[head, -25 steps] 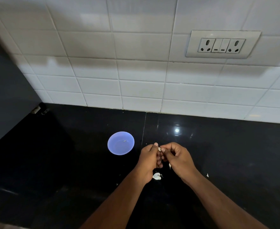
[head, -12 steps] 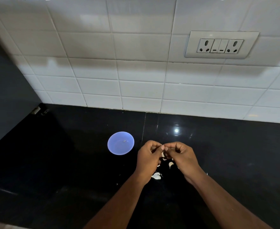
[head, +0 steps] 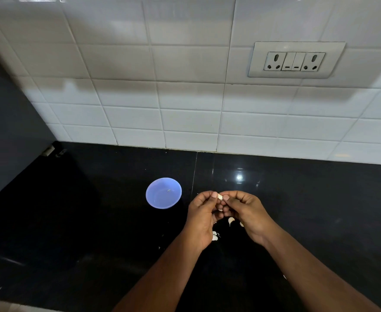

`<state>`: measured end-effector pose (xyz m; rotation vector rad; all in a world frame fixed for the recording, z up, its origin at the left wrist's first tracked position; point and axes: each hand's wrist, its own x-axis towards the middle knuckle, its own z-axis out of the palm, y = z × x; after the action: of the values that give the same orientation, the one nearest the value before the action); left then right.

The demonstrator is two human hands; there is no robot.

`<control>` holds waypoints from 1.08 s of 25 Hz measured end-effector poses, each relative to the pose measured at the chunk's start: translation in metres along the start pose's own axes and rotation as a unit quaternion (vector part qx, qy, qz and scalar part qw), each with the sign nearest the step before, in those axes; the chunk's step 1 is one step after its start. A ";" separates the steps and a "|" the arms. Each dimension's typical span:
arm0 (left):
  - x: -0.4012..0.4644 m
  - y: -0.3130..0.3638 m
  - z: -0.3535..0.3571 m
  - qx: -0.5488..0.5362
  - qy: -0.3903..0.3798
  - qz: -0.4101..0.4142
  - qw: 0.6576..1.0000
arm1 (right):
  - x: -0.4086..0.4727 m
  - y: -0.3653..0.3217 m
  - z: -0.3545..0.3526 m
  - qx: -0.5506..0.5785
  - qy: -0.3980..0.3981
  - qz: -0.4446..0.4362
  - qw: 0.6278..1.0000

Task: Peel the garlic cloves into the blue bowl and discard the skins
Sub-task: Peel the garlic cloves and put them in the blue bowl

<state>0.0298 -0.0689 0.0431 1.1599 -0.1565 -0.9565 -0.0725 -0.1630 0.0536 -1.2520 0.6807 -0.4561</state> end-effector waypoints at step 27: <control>-0.005 -0.009 -0.003 0.235 0.079 0.090 0.965 | -0.004 0.002 0.000 -0.012 0.091 -0.003 0.996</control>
<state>0.0238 -0.0636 0.0360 1.6229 -0.3685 -0.6780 -0.0758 -0.1602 0.0524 -1.2448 0.8382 -0.5735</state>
